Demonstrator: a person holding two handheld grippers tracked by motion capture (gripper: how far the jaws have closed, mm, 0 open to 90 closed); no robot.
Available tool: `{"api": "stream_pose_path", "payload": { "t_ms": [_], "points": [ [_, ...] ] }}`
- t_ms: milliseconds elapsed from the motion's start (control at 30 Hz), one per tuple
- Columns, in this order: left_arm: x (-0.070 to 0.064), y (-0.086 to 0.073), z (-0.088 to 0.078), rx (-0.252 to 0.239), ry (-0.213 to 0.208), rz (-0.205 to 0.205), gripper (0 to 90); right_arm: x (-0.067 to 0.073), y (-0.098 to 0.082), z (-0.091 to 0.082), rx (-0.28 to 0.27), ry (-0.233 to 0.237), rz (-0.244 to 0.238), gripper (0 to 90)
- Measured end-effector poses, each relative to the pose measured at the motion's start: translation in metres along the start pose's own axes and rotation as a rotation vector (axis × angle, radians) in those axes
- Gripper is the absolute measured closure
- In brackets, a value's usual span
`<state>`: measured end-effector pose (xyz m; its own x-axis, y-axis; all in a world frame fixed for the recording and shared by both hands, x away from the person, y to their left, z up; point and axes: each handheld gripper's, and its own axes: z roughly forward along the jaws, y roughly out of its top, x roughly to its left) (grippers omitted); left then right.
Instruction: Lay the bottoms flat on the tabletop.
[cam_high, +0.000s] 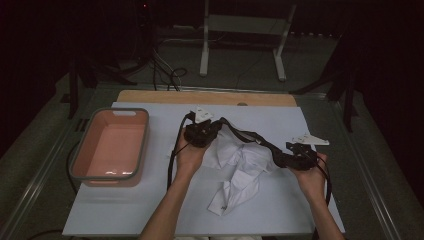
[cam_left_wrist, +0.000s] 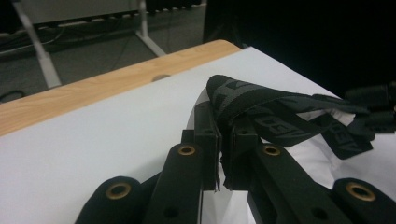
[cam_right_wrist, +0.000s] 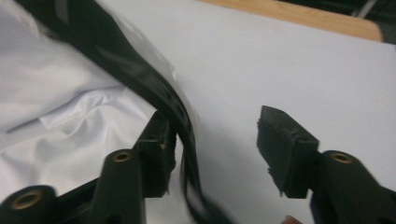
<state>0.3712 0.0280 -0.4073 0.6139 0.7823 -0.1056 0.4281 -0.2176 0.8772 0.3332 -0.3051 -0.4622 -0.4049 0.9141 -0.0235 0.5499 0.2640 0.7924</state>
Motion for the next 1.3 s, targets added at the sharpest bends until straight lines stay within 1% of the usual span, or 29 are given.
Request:
{"api": "stream_pose_path", "payload": {
  "t_ms": [100,200,300,433,467,500,567,633,667,700,767,800,833,867,900,933,967,1000,1033,1133,1167,1200,1233,1267,1300],
  "points": [
    [0.007,0.0,-0.004,-0.007,0.017,-0.012,86.4,0.005,0.001,0.004,0.007,0.028,-0.022,50.8],
    [0.016,-0.001,-0.01,-0.015,0.034,-0.035,86.3,0.01,0.0,0.008,0.022,0.051,-0.043,55.2],
    [0.028,-0.004,-0.018,-0.031,0.051,-0.067,86.4,0.011,-0.002,0.012,0.046,0.072,-0.051,64.9],
    [0.042,-0.008,-0.025,-0.031,0.074,-0.097,86.4,0.013,-0.001,0.014,0.047,0.1,-0.08,83.3],
    [0.044,-0.009,-0.026,-0.03,0.08,-0.1,86.4,0.015,0.001,0.014,0.044,0.098,-0.09,86.0],
    [0.046,-0.01,-0.027,-0.027,0.088,-0.101,86.3,0.017,0.002,0.014,0.041,0.095,-0.095,86.9],
    [0.049,-0.011,-0.029,-0.024,0.103,-0.108,86.2,0.02,0.005,0.014,0.036,0.07,-0.115,87.5],
    [0.052,-0.013,-0.028,-0.012,0.118,-0.124,85.8,0.019,0.008,0.014,0.013,0.046,-0.102,87.6],
    [0.052,-0.015,-0.025,0.009,0.129,-0.126,85.0,0.018,0.009,0.015,0.005,0.037,-0.09,87.6],
    [0.052,-0.017,-0.022,0.025,0.137,-0.131,82.7,0.017,0.011,0.016,0.006,0.025,-0.081,87.6],
    [0.052,-0.023,-0.017,0.043,0.129,-0.14,69.6,0.015,0.012,0.02,0.033,0.007,-0.064,87.7],
    [0.052,-0.025,-0.016,0.044,0.134,-0.145,62.5,0.014,0.012,0.022,0.045,0.0,-0.053,87.8],
    [0.052,-0.028,-0.015,0.037,0.127,-0.151,56.9,0.013,0.012,0.023,0.051,-0.003,-0.044,87.9],
    [0.051,-0.03,-0.014,0.041,0.118,-0.149,50.2,0.012,0.012,0.025,0.051,-0.008,-0.032,87.9],
    [0.049,-0.031,-0.013,0.043,0.117,-0.142,45.2,0.012,0.013,0.025,0.056,-0.013,-0.022,87.9],
    [0.046,-0.033,-0.012,0.049,0.114,-0.133,41.9,0.011,0.013,0.026,0.057,-0.011,-0.022,88.0],
    [0.043,-0.034,-0.011,0.056,0.103,-0.124,38.7,0.01,0.013,0.027,0.059,-0.018,-0.014,88.5],
    [0.039,-0.035,-0.01,0.059,0.096,-0.116,37.0,0.009,0.013,0.028,0.062,-0.024,-0.015,88.4],
    [0.034,-0.036,-0.01,0.064,0.084,-0.103,36.1,0.009,0.013,0.029,0.066,-0.033,-0.005,88.4],
    [0.02,-0.041,-0.007,0.083,0.052,-0.069,35.3,0.005,0.013,0.031,0.067,-0.037,0.007,87.4],
    [0.016,-0.043,-0.006,0.086,0.036,-0.065,35.4,0.004,0.012,0.03,0.068,-0.032,0.019,84.5],
    [0.011,-0.045,-0.006,0.092,0.019,-0.053,35.4,0.003,0.012,0.03,0.065,-0.027,0.021,80.8],
    [0.006,-0.047,-0.005,0.098,0.011,-0.043,35.6,0.003,0.011,0.029,0.061,-0.015,0.018,76.4],
    [0.001,-0.049,-0.004,0.103,-0.003,-0.031,35.7,0.004,0.011,0.028,0.061,-0.005,0.021,70.3],
    [-0.004,-0.05,-0.004,0.107,-0.017,-0.023,35.8,0.005,0.01,0.027,0.057,0.001,0.009,64.9]
  ]
}}
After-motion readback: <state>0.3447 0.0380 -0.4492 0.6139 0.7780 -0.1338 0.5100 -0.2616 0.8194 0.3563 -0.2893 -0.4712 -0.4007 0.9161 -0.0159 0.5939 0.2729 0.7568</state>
